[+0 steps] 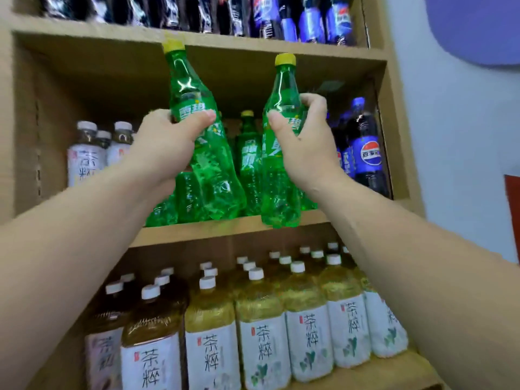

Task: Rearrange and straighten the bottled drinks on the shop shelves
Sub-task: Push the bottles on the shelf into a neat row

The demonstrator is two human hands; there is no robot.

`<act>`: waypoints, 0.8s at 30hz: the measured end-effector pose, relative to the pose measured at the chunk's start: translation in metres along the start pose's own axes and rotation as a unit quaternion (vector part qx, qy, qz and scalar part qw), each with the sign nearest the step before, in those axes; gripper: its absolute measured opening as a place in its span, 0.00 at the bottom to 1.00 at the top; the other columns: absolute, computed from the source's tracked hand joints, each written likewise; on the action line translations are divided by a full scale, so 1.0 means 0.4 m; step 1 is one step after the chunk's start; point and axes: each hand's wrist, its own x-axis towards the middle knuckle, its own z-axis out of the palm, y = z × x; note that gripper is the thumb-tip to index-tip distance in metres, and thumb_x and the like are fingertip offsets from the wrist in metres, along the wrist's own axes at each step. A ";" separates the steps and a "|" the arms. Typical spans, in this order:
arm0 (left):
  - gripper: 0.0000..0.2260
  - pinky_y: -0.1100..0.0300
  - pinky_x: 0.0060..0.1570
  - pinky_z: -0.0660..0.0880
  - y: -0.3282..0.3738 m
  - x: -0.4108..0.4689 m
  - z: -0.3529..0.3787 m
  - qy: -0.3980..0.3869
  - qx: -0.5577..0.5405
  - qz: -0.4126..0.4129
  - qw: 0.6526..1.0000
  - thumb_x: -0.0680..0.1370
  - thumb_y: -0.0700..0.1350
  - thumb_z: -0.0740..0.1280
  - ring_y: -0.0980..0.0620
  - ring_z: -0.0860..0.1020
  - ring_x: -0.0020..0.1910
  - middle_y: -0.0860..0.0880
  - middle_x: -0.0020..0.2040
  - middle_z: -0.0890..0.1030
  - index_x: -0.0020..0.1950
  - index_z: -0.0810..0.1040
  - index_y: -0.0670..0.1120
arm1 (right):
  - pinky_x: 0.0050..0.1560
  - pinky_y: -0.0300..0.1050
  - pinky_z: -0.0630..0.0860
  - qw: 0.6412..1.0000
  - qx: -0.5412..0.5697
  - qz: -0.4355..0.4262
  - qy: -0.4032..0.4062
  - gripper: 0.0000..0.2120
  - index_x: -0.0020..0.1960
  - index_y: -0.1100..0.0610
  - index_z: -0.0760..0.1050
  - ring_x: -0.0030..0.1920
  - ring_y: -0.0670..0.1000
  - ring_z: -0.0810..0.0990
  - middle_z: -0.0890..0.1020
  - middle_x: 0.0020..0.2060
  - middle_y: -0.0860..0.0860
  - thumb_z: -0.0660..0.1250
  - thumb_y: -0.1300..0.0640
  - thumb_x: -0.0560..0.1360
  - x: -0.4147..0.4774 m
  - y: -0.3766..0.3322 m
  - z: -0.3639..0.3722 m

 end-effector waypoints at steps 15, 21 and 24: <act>0.36 0.46 0.74 0.62 -0.174 0.076 0.075 0.003 0.169 -0.019 0.985 0.81 0.63 0.62 0.45 0.62 0.79 0.45 0.81 0.62 0.82 0.57 0.44 | 0.49 0.51 0.72 0.993 -0.072 -0.056 -0.072 0.30 0.77 0.54 0.59 0.55 0.57 0.79 0.80 0.56 0.53 0.61 0.41 0.82 0.070 0.071 0.141; 0.34 0.51 0.68 0.66 -0.224 0.068 0.066 0.009 0.221 -0.006 0.975 0.82 0.65 0.59 0.45 0.67 0.75 0.44 0.78 0.67 0.81 0.60 0.45 | 0.46 0.51 0.72 0.994 -0.100 -0.035 -0.038 0.31 0.78 0.53 0.58 0.52 0.58 0.80 0.82 0.50 0.53 0.60 0.39 0.82 0.050 0.114 0.169; 0.33 0.50 0.68 0.68 -0.225 0.071 0.065 0.005 0.218 -0.008 0.976 0.81 0.64 0.61 0.45 0.69 0.74 0.46 0.77 0.69 0.80 0.61 0.47 | 0.55 0.54 0.75 0.988 -0.128 -0.070 -0.049 0.33 0.79 0.53 0.57 0.60 0.58 0.77 0.80 0.57 0.54 0.63 0.41 0.81 0.004 0.121 0.179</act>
